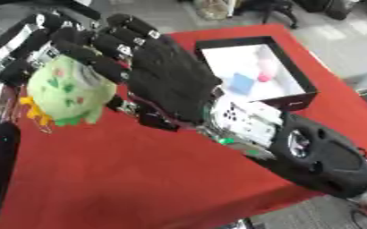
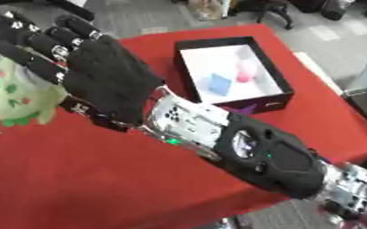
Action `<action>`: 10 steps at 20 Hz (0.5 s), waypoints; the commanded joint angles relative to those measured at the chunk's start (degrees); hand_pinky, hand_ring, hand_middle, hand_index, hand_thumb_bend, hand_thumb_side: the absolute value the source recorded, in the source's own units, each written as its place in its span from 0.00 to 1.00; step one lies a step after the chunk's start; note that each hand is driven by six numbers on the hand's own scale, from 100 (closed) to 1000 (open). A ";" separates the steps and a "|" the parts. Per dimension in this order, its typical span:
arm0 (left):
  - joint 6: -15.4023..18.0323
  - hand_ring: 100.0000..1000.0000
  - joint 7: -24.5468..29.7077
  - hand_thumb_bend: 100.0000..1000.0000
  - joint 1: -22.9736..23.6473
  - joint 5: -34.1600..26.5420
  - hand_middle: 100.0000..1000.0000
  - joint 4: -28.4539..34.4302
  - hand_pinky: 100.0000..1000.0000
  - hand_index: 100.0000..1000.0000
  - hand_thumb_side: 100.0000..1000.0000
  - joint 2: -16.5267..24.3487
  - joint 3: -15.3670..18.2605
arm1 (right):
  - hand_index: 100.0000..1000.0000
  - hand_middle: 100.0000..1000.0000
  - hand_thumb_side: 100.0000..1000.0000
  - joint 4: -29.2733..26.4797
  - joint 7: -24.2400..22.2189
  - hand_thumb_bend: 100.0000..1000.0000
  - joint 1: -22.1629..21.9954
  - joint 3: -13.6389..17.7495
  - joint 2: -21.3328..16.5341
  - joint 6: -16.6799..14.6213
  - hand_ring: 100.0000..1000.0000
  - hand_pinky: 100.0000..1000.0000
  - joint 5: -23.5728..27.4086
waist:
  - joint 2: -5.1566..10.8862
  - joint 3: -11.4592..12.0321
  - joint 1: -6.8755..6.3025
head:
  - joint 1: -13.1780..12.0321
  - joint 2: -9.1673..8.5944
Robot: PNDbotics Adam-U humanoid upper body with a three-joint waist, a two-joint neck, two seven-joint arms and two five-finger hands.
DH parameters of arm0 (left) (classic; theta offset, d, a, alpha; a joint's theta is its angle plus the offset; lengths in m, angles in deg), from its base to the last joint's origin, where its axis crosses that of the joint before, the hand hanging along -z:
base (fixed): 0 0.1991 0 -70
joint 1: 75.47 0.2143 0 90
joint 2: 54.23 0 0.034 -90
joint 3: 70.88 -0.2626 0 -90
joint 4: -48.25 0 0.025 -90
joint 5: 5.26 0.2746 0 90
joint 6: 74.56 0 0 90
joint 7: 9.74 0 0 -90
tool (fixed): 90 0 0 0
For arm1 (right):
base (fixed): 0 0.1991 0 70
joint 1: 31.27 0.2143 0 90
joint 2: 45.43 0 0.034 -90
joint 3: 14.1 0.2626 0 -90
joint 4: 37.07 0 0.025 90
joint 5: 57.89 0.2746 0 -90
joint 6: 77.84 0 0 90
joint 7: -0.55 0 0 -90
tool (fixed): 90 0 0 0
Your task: Pick up the objects with one hand, pass them to the other hand, and then place them into the box on the other side of the table.
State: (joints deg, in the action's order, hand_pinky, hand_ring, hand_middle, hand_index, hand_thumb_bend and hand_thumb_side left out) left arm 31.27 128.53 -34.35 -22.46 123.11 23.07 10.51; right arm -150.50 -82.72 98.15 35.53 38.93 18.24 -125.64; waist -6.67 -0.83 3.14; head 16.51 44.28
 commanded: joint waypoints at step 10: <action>2.40 0.23 3.70 0.00 -1.36 0.00 0.14 1.22 0.56 0.31 0.50 -2.22 -0.15 | 0.91 0.85 0.00 -1.16 1.95 0.23 -0.01 -0.66 -0.60 0.79 0.69 0.79 -0.54 | 0.75 0.04 -0.12 | -0.83 -0.16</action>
State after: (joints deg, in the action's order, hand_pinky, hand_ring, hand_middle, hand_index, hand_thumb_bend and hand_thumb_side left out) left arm 30.81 128.99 -34.35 -22.77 123.14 22.15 10.78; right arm -150.61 -81.34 97.40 34.93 38.80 19.09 -126.18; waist -6.67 -0.76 3.12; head 15.72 44.28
